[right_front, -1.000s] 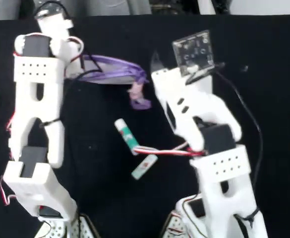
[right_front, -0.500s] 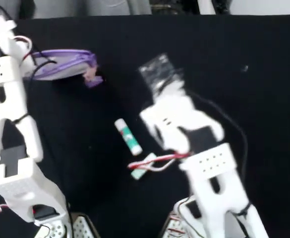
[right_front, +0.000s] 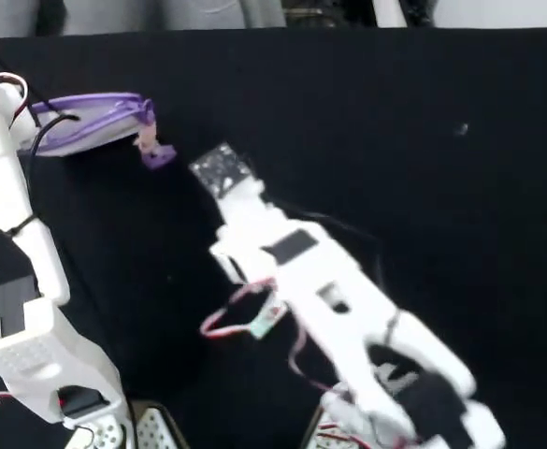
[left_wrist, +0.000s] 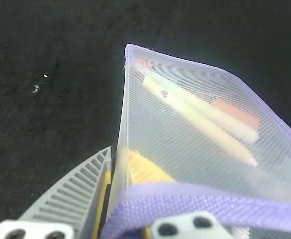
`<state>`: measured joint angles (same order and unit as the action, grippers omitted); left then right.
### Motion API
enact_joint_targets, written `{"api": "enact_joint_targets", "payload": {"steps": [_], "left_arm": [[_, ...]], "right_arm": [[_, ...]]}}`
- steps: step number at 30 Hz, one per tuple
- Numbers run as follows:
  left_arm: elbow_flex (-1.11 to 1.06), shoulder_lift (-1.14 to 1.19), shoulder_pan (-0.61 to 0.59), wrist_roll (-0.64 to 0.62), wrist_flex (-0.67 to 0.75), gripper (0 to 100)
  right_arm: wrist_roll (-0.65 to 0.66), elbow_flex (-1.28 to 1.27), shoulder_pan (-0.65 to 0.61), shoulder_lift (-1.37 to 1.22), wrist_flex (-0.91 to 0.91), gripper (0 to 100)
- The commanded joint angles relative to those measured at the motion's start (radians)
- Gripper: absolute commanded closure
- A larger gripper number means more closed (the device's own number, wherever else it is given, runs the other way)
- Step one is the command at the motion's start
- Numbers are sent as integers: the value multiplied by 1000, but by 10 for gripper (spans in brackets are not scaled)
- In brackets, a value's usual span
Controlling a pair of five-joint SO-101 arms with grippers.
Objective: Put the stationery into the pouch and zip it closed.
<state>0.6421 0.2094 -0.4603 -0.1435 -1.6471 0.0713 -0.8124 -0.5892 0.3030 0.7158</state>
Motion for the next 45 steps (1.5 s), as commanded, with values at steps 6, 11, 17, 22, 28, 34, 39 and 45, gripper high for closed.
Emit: {"api": "enact_joint_targets", "payload": {"steps": [6,11,17,22,28,34,39,45], "left_arm": [[38,-3,-12,8,18,970],[38,-3,-10,8,18,970],[38,-3,-10,3,14,970],[38,-3,-8,3,12,970],[38,-5,44,2,8,970],[56,-15,186,2,-26,971],[177,-3,318,-25,-104,971],[191,-5,498,-29,-112,971]], "right_arm": [[-54,289,-20,-397,11,752],[-54,392,-20,-476,98,761],[-49,527,-18,-587,221,985],[-52,619,32,-661,316,988],[-46,628,144,-595,345,988],[-46,627,232,-295,394,988],[-46,628,339,-47,390,988],[-44,627,505,151,339,987]]}}
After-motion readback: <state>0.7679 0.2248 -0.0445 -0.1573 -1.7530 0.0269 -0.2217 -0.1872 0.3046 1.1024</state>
